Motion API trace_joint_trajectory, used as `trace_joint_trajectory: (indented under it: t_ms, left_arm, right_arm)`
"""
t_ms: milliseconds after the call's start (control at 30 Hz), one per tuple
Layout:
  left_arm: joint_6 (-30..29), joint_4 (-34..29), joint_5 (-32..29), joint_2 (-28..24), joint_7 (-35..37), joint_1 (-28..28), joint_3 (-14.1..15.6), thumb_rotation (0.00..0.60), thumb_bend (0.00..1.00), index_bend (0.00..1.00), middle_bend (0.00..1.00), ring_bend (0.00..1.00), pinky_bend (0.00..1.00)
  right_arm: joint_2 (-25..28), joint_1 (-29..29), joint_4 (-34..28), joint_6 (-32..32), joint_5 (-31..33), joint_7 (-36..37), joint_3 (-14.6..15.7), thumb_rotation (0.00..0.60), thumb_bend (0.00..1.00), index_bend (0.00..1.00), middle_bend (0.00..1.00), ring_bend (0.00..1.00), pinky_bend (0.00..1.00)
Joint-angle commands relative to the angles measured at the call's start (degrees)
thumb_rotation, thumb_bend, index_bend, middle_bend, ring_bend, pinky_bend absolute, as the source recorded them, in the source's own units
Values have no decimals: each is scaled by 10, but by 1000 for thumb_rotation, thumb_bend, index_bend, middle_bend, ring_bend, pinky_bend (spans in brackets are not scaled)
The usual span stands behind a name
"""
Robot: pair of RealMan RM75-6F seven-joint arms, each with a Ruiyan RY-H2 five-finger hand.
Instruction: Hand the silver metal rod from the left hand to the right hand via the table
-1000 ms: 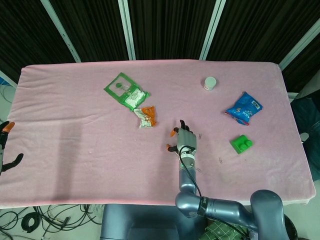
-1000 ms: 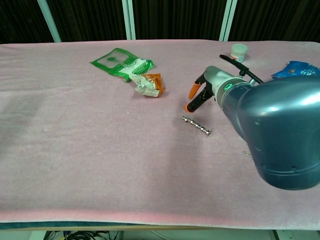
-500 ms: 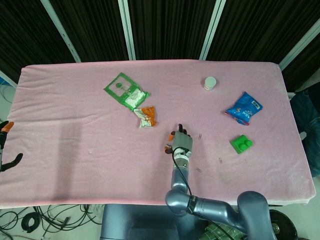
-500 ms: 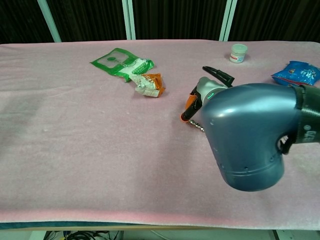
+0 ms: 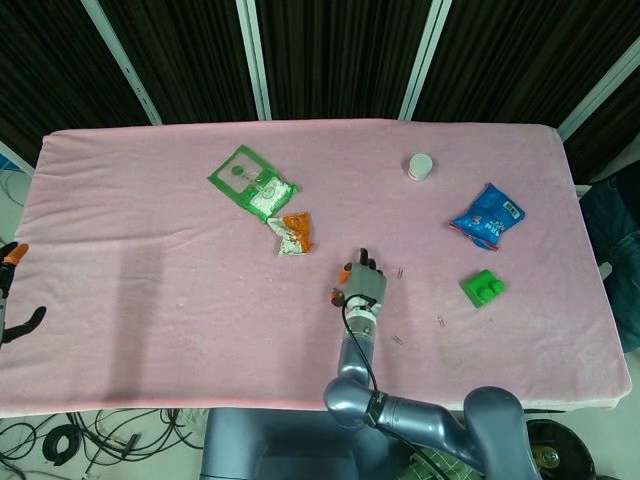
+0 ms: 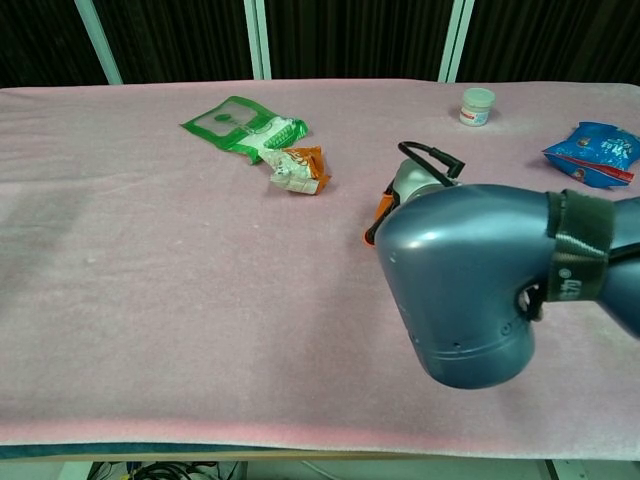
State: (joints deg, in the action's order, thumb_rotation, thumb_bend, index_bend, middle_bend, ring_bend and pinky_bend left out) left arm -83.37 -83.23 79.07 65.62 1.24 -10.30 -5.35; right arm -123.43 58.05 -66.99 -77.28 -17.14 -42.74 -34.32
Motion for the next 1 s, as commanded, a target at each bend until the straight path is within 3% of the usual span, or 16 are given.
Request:
trace_joint_trajectory:
  t_ms: [33,1000]
  left_arm:
    - [-1,-1,1,0,-1,0,-1,600,240,100,62,0,0]
    - [-2,-3,2,-3,5,7,-9,600,240,100,61,0,0]
  right_arm:
    - [-4,0,4,2,0,1,-3,600,232,523,19,89,206]
    - [-57,6,56,7,-27,-8,-31,600,232,546,19,89,205]
